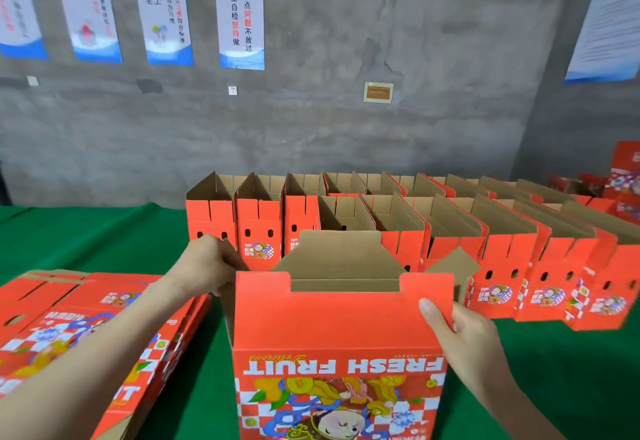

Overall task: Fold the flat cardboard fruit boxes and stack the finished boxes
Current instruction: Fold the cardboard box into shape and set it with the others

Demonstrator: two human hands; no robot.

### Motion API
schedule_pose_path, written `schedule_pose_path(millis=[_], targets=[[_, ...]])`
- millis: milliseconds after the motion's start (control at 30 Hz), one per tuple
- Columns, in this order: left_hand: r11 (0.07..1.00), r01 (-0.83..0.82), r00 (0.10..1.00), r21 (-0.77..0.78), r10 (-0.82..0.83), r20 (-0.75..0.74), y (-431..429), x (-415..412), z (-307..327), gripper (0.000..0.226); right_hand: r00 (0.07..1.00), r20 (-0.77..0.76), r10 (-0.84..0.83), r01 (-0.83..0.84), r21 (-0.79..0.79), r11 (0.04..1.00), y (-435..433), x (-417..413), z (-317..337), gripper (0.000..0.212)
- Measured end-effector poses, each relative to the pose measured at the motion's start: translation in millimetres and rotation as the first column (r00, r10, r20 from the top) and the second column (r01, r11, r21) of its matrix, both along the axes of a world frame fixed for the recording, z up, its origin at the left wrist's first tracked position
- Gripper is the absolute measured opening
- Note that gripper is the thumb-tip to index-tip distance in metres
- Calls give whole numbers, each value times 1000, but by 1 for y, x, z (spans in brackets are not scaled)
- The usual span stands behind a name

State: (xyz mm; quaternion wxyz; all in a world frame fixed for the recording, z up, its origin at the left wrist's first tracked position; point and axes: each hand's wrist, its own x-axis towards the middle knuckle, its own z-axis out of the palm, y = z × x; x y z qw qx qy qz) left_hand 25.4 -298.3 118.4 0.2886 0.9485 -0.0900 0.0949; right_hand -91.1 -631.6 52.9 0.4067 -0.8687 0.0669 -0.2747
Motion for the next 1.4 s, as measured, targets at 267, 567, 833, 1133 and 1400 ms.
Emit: schedule_pose_path(millis=[267, 567, 833, 1133, 1400], targets=[[977, -207, 932, -42, 210, 296, -16, 0, -24, 19, 1000, -9, 15, -14, 135, 991, -16, 0, -7, 32], [960, -224, 914, -170, 267, 306, -35, -12, -51, 23, 986, -166, -24, 38, 82, 996, -23, 6, -15, 24], [905, -77, 985, -417, 135, 111, -48, -51, -85, 96, 984, -165, -73, 57, -98, 993, -15, 1, -18, 34], [972, 34, 927, -234, 57, 370, -50, -60, -49, 101, 986, 101, 129, -103, -235, 967, -4, -4, 11, 85], [991, 112, 920, 79, -133, 368, -56, -64, -45, 93, 972, -13, 234, -222, -370, 902, -8, 9, 10, 79]])
